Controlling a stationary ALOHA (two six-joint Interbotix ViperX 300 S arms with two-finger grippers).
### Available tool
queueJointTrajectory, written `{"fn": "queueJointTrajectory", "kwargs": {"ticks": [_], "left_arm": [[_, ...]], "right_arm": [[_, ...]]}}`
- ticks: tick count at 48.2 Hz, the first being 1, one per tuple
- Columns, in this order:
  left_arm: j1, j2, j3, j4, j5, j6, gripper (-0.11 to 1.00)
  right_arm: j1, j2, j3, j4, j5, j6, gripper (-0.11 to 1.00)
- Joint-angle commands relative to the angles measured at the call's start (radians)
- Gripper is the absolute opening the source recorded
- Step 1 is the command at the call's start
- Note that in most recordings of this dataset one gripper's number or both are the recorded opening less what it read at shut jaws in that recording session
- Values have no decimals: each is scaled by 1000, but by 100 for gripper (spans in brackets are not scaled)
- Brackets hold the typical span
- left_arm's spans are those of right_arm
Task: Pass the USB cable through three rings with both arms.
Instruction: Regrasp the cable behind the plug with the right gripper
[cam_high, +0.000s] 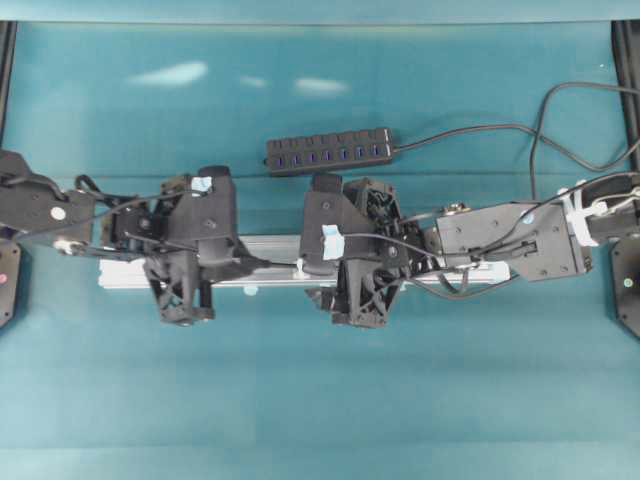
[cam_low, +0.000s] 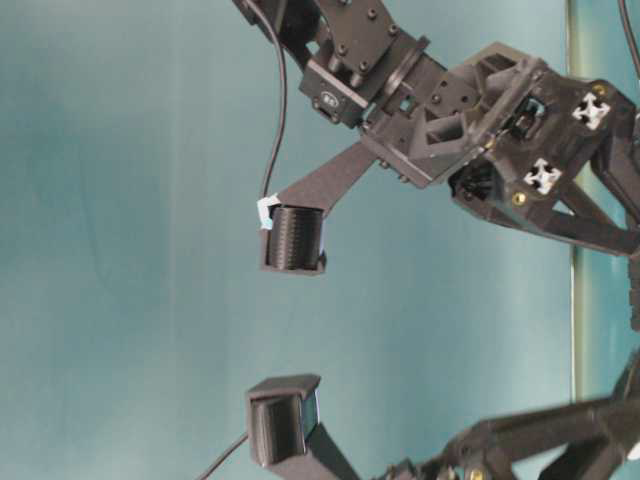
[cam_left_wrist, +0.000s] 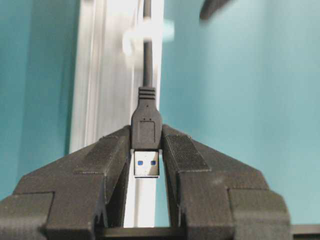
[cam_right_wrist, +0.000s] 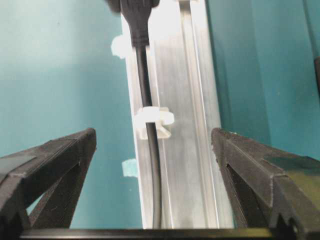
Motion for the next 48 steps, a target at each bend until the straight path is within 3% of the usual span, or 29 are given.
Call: {"fn": "queueJointTrajectory", "kwargs": {"ticks": [1,20,38,48], "left_arm": [[-5,-38,-8,2,14,2,22],[-5,-80,-18,0,12,2,22],[-5,-75,-29,0,12,2,22],[-5,-77,-28,0,12,2,22]], "right_arm": [[-2,-23,-29,-3,-17,2,87],[-5,14,-109,-3,-81,3,87],[-5,57,-123,-3,-97,3,86],[-6,92,-153,-3,-104,5,71]]}}
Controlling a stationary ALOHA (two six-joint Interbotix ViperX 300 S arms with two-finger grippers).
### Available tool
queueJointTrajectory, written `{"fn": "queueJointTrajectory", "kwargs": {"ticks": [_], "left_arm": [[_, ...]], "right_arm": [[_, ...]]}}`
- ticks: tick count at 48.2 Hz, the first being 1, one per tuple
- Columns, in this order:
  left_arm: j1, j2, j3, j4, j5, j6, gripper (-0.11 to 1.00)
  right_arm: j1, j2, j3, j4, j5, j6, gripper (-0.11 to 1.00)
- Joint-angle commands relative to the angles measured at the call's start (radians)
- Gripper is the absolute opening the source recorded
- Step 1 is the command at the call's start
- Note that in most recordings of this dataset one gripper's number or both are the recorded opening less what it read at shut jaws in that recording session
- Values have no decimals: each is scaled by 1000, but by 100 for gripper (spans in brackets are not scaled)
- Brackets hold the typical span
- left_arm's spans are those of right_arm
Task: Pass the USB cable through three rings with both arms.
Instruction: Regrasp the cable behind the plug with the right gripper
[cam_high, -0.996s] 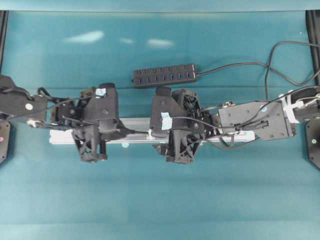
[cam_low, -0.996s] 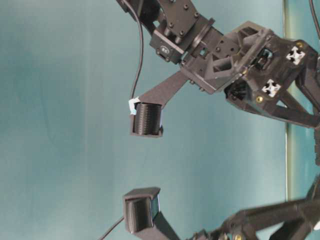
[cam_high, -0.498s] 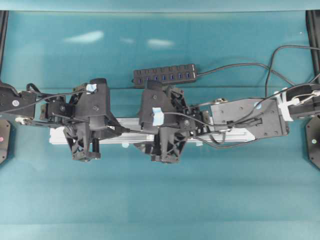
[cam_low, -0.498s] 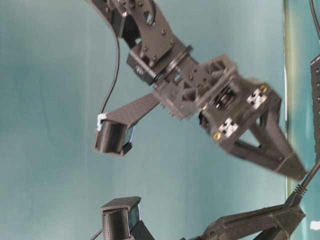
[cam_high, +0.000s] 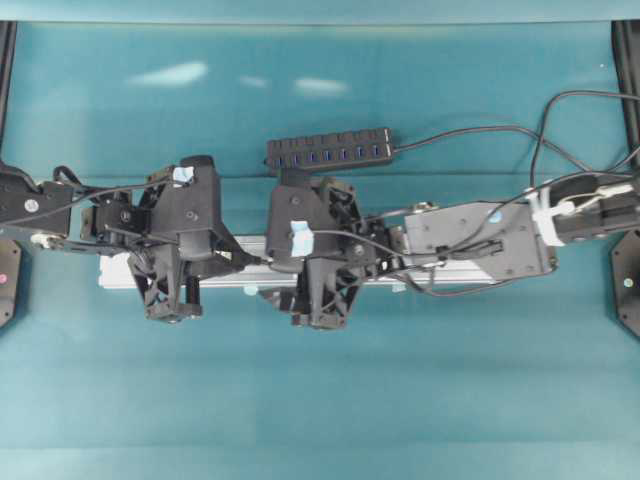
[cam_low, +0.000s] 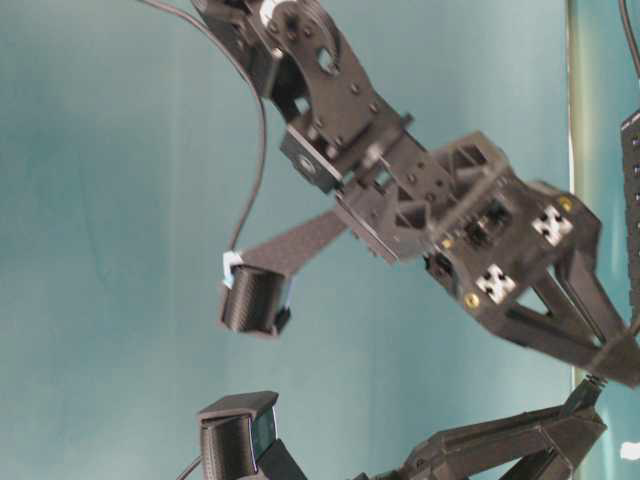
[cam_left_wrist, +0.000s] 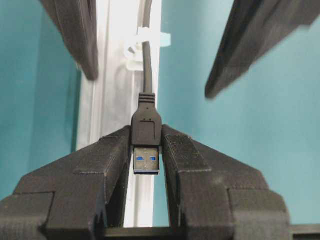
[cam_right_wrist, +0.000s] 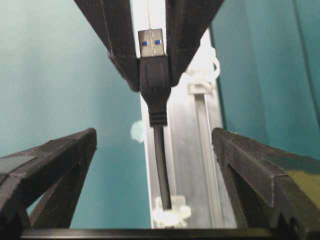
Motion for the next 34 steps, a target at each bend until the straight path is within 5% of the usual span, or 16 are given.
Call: {"fn": "queueJointTrajectory", "kwargs": {"ticks": [1,28,34], "left_arm": [[-3,-14,-23,3,-6,2,22],[-3,-14,-17,3,-5,2,22],[-2,-14,-17,3,-6,2,22]], "right_arm": [[-2,2,-29,-3,-9,5,68],[-8,9,-44,-3,-5,2,1],[-5,9,-44,-3,-5,2,-6]]}}
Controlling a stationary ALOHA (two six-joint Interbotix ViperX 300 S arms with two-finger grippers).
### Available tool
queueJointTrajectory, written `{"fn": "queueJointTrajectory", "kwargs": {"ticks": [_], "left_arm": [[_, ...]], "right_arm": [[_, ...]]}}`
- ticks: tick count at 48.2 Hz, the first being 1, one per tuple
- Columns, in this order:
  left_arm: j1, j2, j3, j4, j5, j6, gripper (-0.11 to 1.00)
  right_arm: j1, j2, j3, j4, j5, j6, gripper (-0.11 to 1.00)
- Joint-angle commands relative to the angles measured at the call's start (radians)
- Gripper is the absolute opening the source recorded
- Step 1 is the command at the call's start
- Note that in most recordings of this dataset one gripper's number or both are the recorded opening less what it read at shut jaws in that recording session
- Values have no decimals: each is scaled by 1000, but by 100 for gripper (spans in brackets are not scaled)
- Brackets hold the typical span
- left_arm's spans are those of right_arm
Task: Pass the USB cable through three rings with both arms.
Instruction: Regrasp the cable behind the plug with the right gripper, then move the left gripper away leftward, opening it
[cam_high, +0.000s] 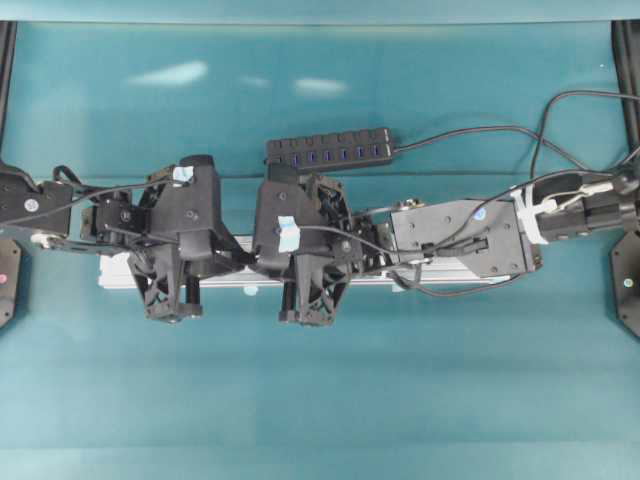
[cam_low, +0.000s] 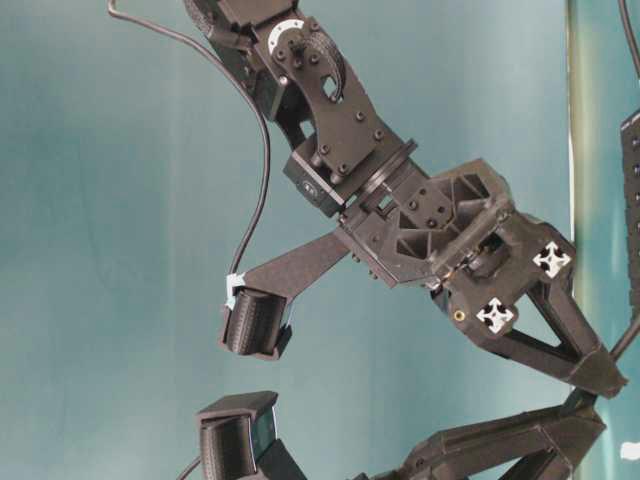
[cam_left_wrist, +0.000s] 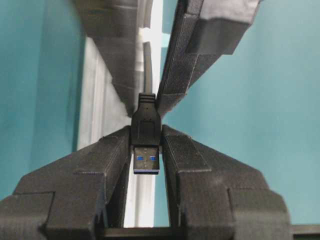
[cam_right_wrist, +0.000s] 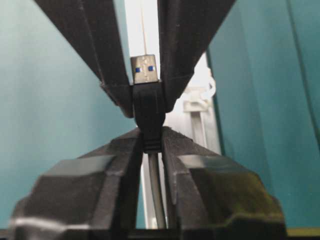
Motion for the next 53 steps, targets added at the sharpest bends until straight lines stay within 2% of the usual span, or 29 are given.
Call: {"fn": "queueJointTrajectory", "kwargs": {"ticks": [1,17,40,43,50,53], "left_arm": [[-3,-14,-17,2,-6,2,22],[5,-17,-12,2,-8,-3,22],[12,-87,54,2,-75,-87,24],[11,-104,67,2,-83,-89,38],[-5,-158,89,0,-97,-92,82],[-11,-184,94,0,-95,-97,93]], "right_arm": [[2,-9,-15,-3,-6,3,-6],[3,-9,-15,-3,-5,2,-6],[3,0,-34,-3,43,0,-6],[3,-2,-34,-3,44,-5,-6],[5,-2,-34,-3,46,-11,-6],[5,0,-34,-3,49,-11,-6]]}}
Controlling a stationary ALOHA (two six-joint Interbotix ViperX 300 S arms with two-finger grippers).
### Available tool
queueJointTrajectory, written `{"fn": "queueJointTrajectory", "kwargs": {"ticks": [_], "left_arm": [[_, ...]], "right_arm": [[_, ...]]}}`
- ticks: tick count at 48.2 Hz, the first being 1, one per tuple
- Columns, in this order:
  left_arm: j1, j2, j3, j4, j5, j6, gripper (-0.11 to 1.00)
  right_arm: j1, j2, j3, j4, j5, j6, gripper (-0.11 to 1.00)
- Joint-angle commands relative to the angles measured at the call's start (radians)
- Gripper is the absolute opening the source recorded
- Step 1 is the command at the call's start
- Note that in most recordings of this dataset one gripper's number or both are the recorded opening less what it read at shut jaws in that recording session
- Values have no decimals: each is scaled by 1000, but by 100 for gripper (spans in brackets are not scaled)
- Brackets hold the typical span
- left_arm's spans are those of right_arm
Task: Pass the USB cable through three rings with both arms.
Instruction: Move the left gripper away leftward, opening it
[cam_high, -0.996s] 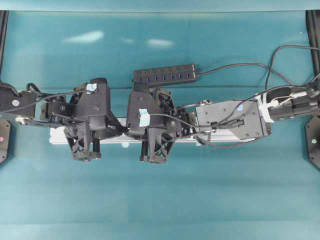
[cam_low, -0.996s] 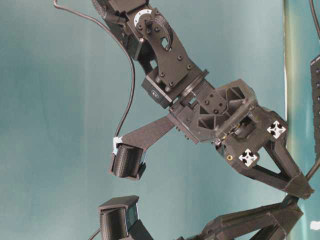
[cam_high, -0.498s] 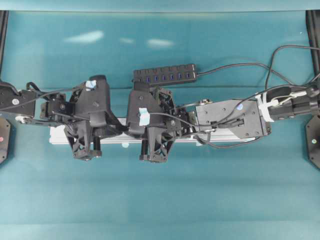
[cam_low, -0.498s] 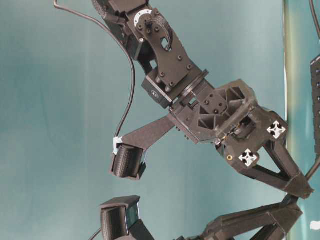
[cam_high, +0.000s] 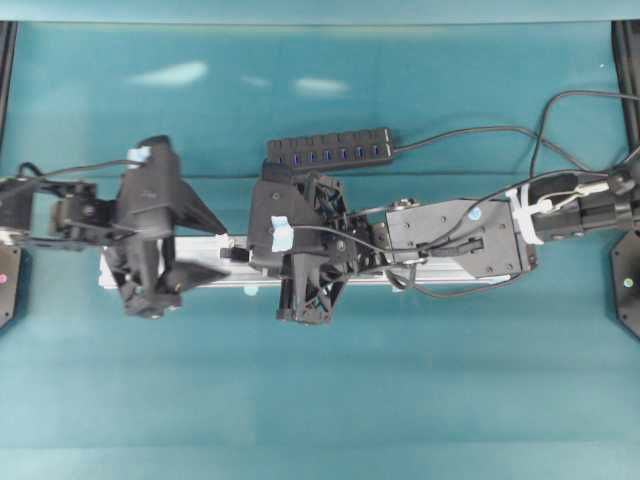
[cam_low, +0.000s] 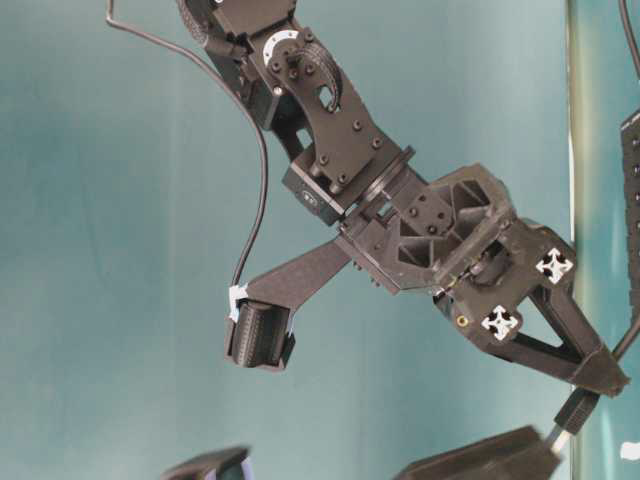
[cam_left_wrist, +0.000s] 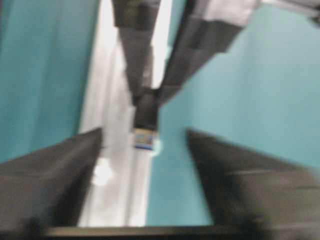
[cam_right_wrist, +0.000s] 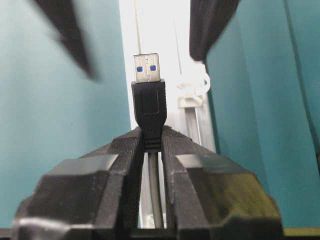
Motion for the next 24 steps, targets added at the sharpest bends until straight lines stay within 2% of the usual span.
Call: {"fn": "queueJointTrajectory", "kwargs": {"ticks": [1,8,24], "left_arm": [[-11,-49,-3,0,-9,-9,93],[-12,-130,31,2,-3,-32,87],[-8,-373,118,2,117,-32,86]], "right_arm": [[5,-9,-12,-3,-3,-9,-6],[3,-5,-34,-3,-3,-8,-6],[-25,18,-106,-3,31,-12,-6]]}}
